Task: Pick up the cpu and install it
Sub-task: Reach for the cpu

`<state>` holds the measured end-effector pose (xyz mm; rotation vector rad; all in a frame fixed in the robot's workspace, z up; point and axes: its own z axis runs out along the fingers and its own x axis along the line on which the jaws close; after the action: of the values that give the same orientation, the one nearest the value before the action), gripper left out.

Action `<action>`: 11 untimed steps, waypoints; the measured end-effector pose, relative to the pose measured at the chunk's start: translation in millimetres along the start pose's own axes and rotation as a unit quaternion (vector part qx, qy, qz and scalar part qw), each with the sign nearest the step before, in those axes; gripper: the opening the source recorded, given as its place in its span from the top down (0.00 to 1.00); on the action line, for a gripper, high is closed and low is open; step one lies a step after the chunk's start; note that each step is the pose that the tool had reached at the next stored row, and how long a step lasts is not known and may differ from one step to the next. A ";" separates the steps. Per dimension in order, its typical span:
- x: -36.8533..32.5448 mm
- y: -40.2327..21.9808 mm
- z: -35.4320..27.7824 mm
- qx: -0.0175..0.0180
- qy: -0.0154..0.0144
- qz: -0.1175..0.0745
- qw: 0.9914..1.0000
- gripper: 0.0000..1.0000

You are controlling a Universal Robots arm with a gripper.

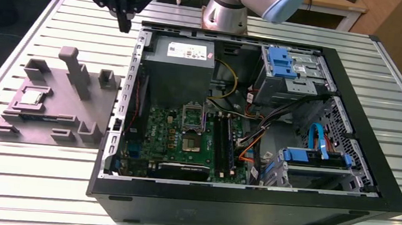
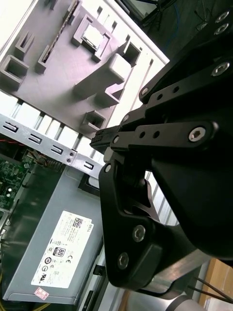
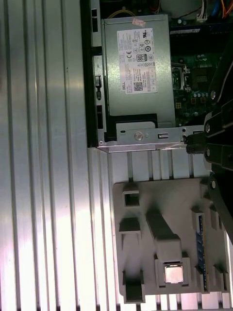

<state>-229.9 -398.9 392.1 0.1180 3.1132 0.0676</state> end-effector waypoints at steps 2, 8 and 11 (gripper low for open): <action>0.6 0.0 0.0 0.000 0.000 0.000 1.000 0.90; 2.6 -0.2 -0.1 0.000 0.000 0.000 1.000 0.90; 3.7 -0.3 -0.1 0.000 0.000 0.000 1.000 0.90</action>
<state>-233.6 -398.9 392.1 0.1181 3.1132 0.0676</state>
